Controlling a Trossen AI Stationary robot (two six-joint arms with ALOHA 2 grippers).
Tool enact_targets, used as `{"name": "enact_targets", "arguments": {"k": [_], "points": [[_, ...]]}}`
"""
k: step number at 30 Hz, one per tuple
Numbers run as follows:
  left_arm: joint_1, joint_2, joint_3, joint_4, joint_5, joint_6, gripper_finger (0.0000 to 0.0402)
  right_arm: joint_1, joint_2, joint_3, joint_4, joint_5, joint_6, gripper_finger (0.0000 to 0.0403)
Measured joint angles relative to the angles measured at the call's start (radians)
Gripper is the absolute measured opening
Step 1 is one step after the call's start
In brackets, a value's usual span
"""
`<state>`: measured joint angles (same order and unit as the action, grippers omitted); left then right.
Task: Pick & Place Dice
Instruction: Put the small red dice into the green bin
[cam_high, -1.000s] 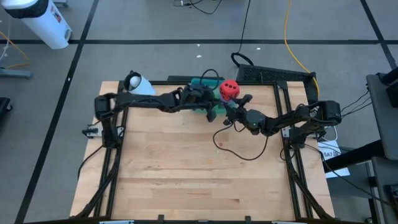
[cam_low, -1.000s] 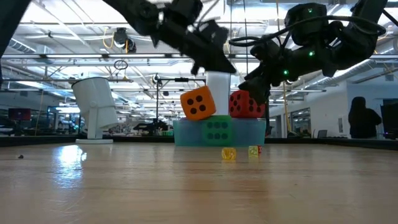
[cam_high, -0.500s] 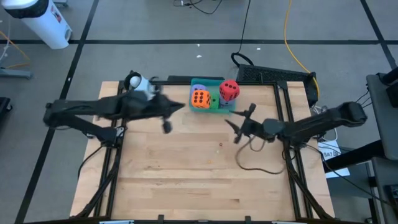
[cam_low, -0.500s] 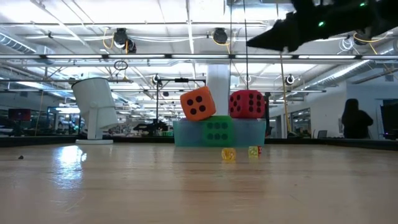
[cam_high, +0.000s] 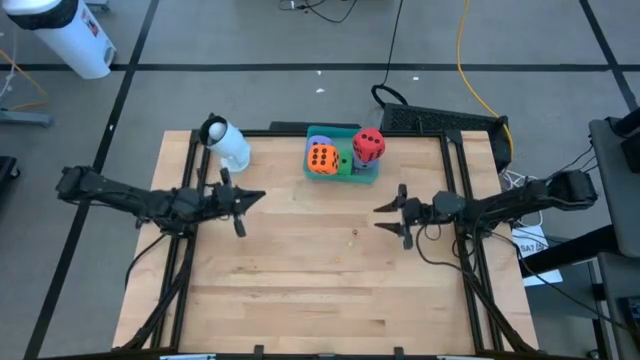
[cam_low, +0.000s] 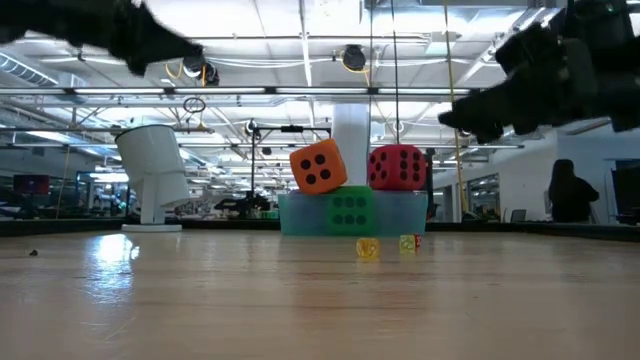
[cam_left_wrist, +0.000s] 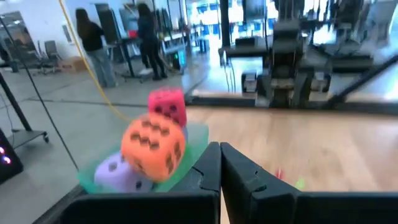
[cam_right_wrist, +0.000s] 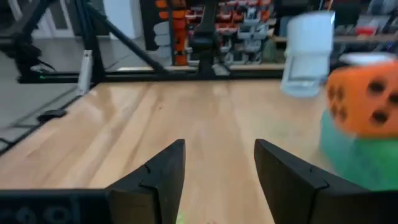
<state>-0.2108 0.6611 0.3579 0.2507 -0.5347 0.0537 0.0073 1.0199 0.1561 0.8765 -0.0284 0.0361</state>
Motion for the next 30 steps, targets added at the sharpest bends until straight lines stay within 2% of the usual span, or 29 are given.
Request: {"name": "enact_targets", "arguments": {"k": [3, 6, 11, 14, 18, 22, 24, 27, 30], "points": [[0.010, 0.000, -0.099, 0.086, 0.005, 0.019, 0.0005, 0.029, 0.052, -0.046, 0.044, 0.033, 0.061, 0.0185], [0.032, -0.003, -0.110, 0.119, 0.014, 0.027, 0.0010, 0.054, 0.112, -0.051, 0.081, 0.125, 0.088, 0.0185], [0.043, 0.006, -0.110, 0.117, 0.117, -0.003, 0.0003, 0.058, 0.170, -0.051, 0.182, 0.209, 0.056, 0.0184], [0.043, 0.006, -0.110, 0.113, 0.173, -0.004, 0.0006, 0.058, 0.169, -0.050, 0.199, 0.172, 0.052, 0.0174], [0.043, 0.006, -0.110, 0.115, 0.167, 0.016, 0.0019, 0.058, 0.169, -0.050, 0.187, 0.078, 0.040, 0.0150], [0.043, 0.006, -0.110, 0.118, 0.160, 0.022, 0.0016, 0.060, 0.170, -0.050, 0.176, 0.051, -0.023, 0.0130], [0.043, 0.006, -0.110, 0.118, 0.160, 0.022, 0.0011, 0.060, 0.179, -0.035, 0.145, 0.054, -0.017, 0.0123], [0.043, 0.006, -0.110, 0.119, 0.160, 0.022, 0.0004, 0.066, 0.225, 0.048, -0.011, 0.081, 0.005, 0.0118], [0.043, 0.006, -0.110, 0.120, 0.159, 0.020, 0.0003, 0.084, 0.325, 0.168, -0.168, 0.127, -0.021, 0.0118]]}}
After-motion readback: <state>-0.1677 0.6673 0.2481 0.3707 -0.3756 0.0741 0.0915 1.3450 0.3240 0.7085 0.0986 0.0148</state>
